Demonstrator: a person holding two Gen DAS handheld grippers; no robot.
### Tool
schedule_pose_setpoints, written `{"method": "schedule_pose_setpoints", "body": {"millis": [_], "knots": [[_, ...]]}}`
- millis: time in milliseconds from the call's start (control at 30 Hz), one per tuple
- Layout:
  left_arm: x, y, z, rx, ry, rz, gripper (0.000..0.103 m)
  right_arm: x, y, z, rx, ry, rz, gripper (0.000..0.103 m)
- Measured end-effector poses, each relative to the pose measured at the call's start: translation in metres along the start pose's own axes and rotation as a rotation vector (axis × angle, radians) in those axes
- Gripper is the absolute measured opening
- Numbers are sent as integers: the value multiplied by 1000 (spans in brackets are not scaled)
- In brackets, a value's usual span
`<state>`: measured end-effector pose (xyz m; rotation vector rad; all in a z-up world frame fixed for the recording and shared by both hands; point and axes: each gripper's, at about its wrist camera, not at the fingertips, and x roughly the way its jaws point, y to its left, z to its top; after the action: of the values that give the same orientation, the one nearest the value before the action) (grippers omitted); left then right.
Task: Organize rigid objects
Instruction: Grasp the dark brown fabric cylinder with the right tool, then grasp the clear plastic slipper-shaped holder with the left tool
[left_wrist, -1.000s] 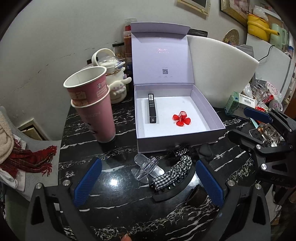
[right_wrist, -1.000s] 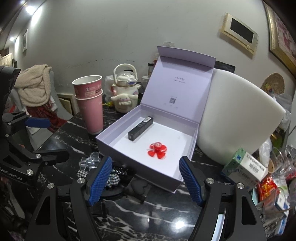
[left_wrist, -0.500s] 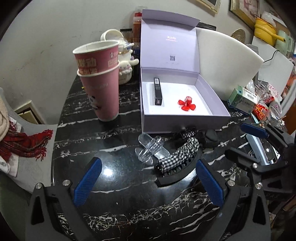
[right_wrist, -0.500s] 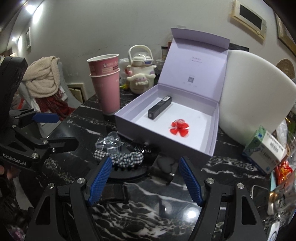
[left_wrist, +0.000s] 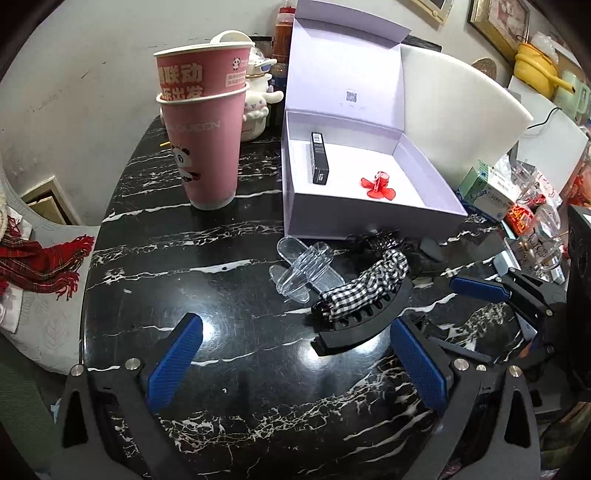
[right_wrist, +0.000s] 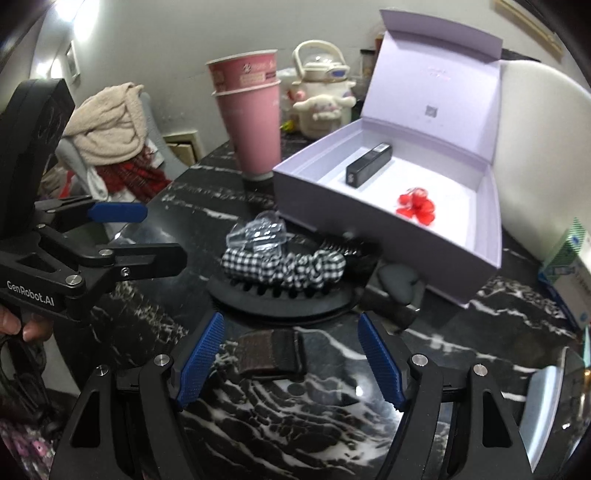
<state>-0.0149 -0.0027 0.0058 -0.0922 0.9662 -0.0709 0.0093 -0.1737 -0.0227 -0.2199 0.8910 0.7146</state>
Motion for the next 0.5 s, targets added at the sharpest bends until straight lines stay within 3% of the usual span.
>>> {"method": "schedule_pose_setpoints", "body": {"millis": [233,300,400,500], "knots": [[11,0,0,-5,14,-18,103,16,1,-6,-2,59,44,67],[13,-1,1,-6,14,-29,103,20,0,-8,-4,78,53,61],[17,-6,5,9,15,-29,102,24,-1,-11,-12,102,62,43],[22,-12,9,25,19,-38,99,22,-7,-12,0,103,62,42]]}}
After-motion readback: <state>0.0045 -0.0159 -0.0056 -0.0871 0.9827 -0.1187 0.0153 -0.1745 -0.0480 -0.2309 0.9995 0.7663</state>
